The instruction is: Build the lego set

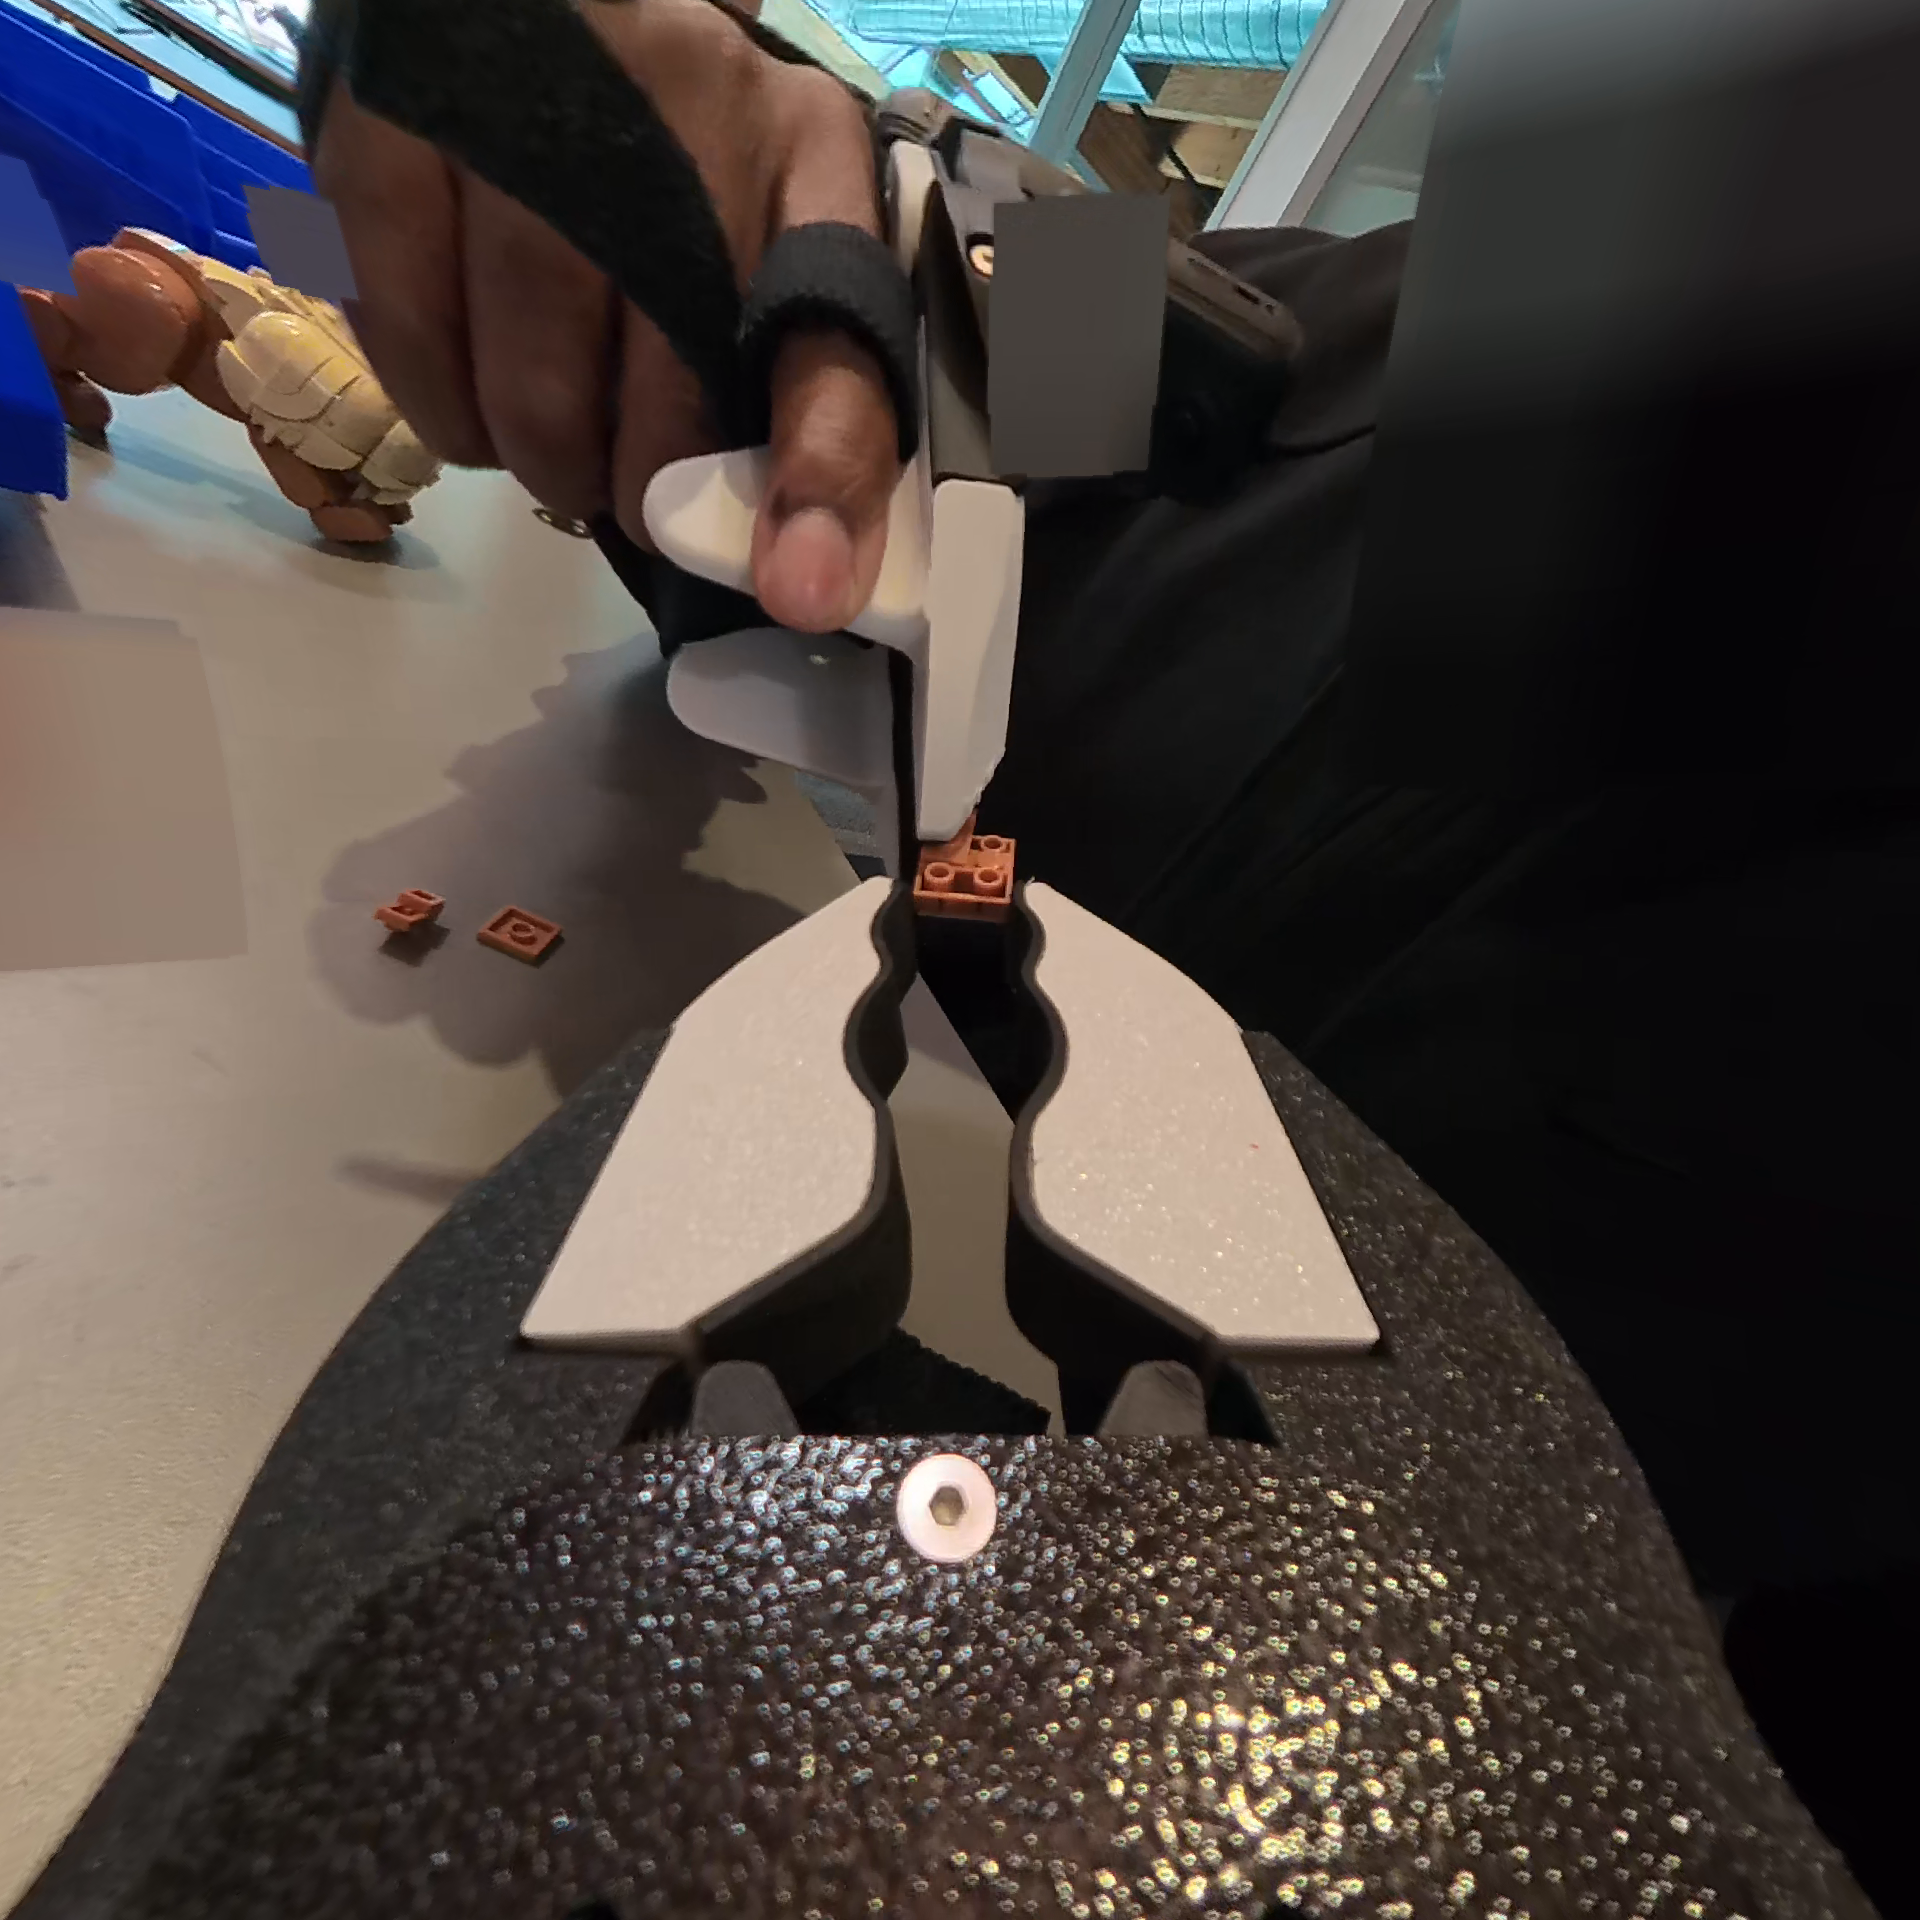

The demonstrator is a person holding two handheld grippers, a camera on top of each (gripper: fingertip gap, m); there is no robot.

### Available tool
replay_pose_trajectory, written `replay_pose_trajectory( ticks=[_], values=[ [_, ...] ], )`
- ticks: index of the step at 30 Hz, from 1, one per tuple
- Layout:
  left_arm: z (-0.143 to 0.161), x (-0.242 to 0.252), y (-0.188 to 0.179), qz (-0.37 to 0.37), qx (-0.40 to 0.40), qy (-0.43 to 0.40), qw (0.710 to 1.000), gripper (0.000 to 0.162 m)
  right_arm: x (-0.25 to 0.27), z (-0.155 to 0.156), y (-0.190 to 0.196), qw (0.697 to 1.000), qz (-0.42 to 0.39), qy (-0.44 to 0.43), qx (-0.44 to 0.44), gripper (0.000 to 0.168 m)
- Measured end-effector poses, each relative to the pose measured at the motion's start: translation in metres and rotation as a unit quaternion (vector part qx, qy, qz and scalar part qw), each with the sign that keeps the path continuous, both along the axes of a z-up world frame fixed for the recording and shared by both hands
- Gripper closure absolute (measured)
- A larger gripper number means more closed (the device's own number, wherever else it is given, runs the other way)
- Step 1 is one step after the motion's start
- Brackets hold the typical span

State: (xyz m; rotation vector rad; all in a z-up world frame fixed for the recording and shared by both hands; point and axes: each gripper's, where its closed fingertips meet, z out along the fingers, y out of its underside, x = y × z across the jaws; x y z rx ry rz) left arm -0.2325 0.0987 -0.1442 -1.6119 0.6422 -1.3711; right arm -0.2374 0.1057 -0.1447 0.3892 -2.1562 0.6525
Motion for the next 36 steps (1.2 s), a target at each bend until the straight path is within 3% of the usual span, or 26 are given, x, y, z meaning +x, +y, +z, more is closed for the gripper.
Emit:
replay_pose_trajectory(
  ticks=[9, 18, 27, 36],
  values=[
    [0.002, -0.001, 0.000, 0.004, 0.003, -0.007, 1.000, 0.145, -0.002, 0.002, 0.001, 0.999, 0.004, -0.016, -0.029, 0.149],
    [0.009, -0.016, 0.007, 0.077, 0.063, 0.006, 0.995, 0.138, -0.010, 0.011, 0.004, 0.979, -0.027, -0.074, -0.188, 0.149],
    [0.016, -0.018, 0.020, 0.195, 0.263, 0.162, 0.931, 0.131, -0.006, 0.028, 0.011, 0.922, -0.026, -0.155, -0.354, 0.149],
    [0.026, -0.012, 0.027, 0.244, 0.343, 0.180, 0.889, 0.140, -0.004, 0.026, 0.010, 0.916, -0.011, -0.145, -0.373, 0.149]
  ],
)
